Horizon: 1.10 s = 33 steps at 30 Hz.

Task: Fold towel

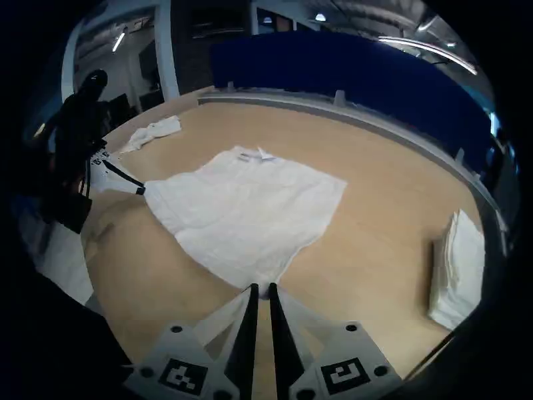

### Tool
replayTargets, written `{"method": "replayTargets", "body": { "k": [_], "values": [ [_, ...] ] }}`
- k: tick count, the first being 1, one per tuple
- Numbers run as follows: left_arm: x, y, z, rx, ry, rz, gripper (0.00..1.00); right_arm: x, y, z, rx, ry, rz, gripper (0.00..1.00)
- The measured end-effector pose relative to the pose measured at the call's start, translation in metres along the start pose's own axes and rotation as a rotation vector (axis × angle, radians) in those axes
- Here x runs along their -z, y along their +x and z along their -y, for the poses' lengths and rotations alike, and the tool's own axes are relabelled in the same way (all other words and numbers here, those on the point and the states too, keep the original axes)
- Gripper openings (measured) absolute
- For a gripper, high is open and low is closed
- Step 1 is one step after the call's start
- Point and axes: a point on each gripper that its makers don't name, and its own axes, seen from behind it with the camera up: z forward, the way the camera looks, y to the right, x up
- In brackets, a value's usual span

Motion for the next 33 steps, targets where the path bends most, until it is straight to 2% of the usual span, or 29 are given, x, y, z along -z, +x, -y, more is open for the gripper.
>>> {"method": "replayTargets", "body": {
  "k": [8, 14, 23, 33],
  "values": [
    [0.029, 0.018, -0.013, 0.036, -0.028, -0.025, 0.08, 0.031, 0.02, 0.005, -0.021, -0.004, -0.031, 0.12],
    [0.038, 0.021, -0.018, 0.069, -0.046, -0.03, 0.08, 0.044, 0.021, 0.007, -0.02, -0.007, -0.026, 0.12],
    [0.039, 0.028, -0.016, 0.077, -0.044, -0.04, 0.08, 0.041, 0.029, 0.006, -0.022, -0.007, -0.033, 0.12],
    [0.028, 0.056, 0.004, 0.125, -0.028, -0.058, 0.08, 0.017, 0.058, -0.019, 0.001, -0.033, -0.046, 0.12]
  ]
}}
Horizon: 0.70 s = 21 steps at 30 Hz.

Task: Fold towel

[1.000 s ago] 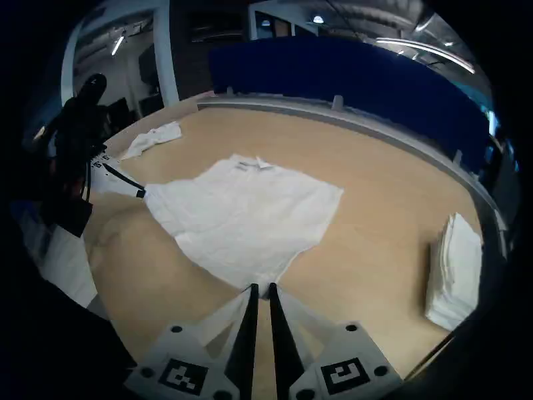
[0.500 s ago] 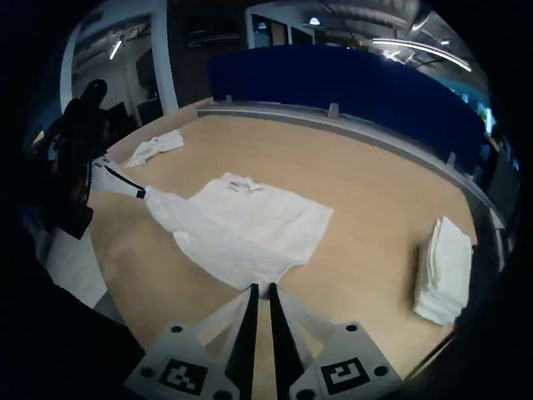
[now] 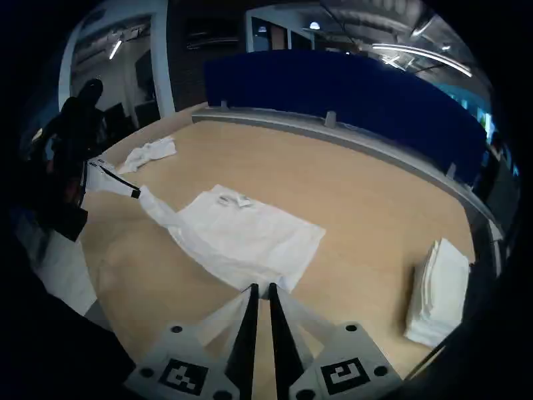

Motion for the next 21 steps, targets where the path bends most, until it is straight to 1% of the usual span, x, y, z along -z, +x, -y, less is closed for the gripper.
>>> {"method": "replayTargets", "body": {
  "k": [5, 8, 12, 17, 21],
  "values": [
    [-0.015, 0.019, 0.01, 0.028, 0.001, -0.008, 0.08, -0.02, 0.017, -0.018, 0.023, -0.014, -0.005, 0.12],
    [-0.027, 0.031, 0.018, 0.036, 0.01, -0.018, 0.08, -0.033, 0.027, -0.028, 0.032, -0.024, -0.005, 0.12],
    [-0.046, 0.044, 0.029, 0.05, 0.024, -0.018, 0.08, -0.053, 0.034, -0.042, 0.027, -0.035, 0.003, 0.12],
    [-0.069, 0.049, 0.041, 0.066, 0.036, 0.003, 0.08, -0.075, 0.037, -0.055, 0.013, -0.048, 0.02, 0.12],
    [-0.082, 0.045, 0.046, 0.06, 0.046, 0.028, 0.08, -0.088, 0.032, -0.06, -0.001, -0.049, 0.039, 0.12]
  ]
}}
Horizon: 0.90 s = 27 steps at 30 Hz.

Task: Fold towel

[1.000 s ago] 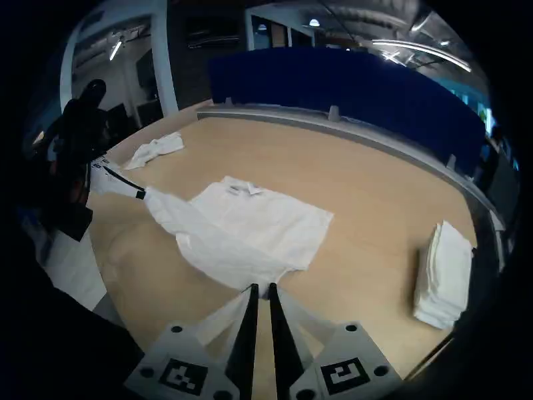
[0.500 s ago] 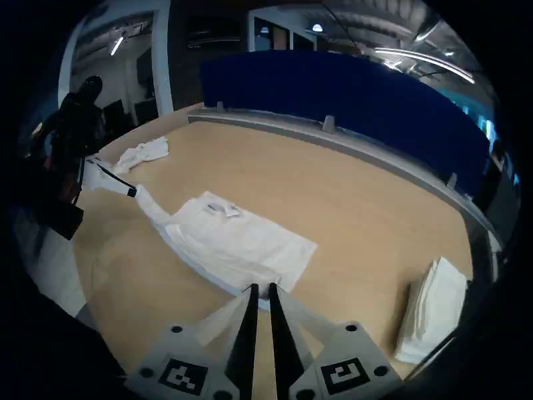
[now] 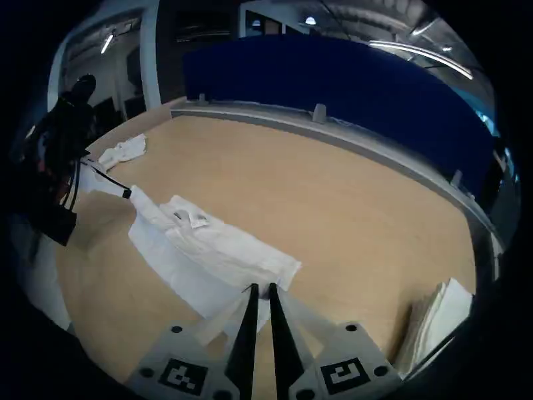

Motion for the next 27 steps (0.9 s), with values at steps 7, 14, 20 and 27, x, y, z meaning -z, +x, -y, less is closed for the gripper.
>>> {"method": "replayTargets", "body": {
  "k": [7, 14, 20, 27],
  "values": [
    [-0.017, -0.008, 0.004, 0.0, 0.004, 0.032, 0.08, -0.014, -0.008, -0.005, -0.016, -0.003, 0.025, 0.12],
    [-0.034, -0.004, 0.011, 0.025, 0.008, 0.03, 0.08, -0.027, -0.012, -0.011, -0.01, -0.018, 0.042, 0.12],
    [-0.047, 0.003, 0.018, 0.037, 0.025, 0.02, 0.15, -0.041, -0.013, -0.016, -0.022, -0.045, 0.049, 0.14],
    [-0.052, 0.006, 0.024, 0.032, 0.042, 0.018, 0.51, -0.05, -0.012, -0.025, -0.029, -0.089, 0.051, 0.49]
  ]
}}
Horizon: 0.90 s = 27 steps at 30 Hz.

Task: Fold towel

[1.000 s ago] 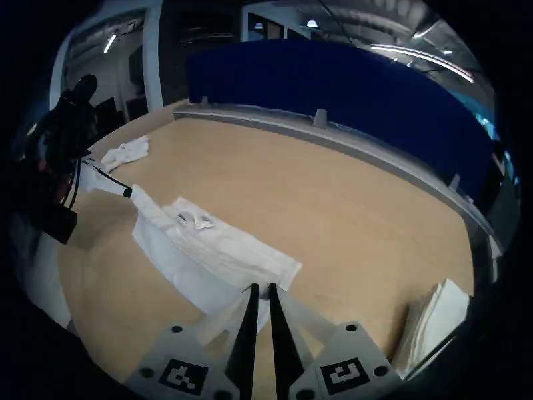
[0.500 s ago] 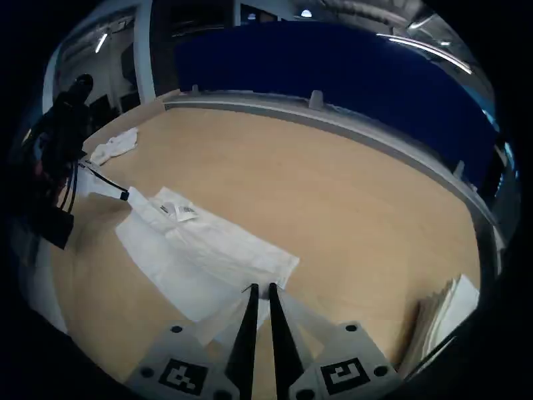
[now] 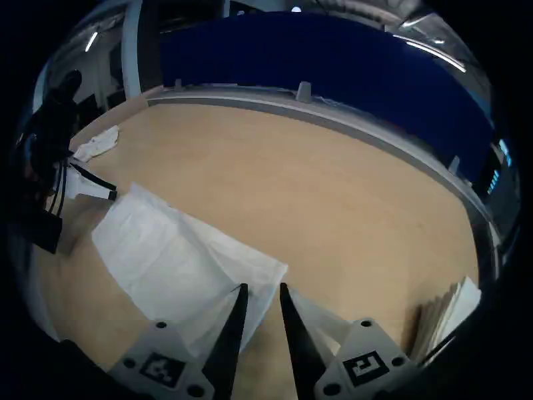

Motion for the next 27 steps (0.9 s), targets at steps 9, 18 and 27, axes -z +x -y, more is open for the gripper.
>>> {"method": "replayTargets", "body": {
  "k": [9, 18, 27],
  "values": [
    [0.006, 0.001, 0.005, -0.028, 0.018, -0.02, 0.91, 0.006, 0.003, -0.011, 0.007, -0.039, -0.023, 1.0],
    [0.018, -0.004, 0.005, -0.025, 0.029, -0.03, 0.93, 0.019, -0.007, -0.007, -0.004, -0.034, -0.023, 1.0],
    [0.044, -0.036, 0.011, -0.045, 0.066, -0.024, 0.93, 0.04, -0.029, 0.008, -0.019, -0.02, -0.012, 1.0]
  ]
}}
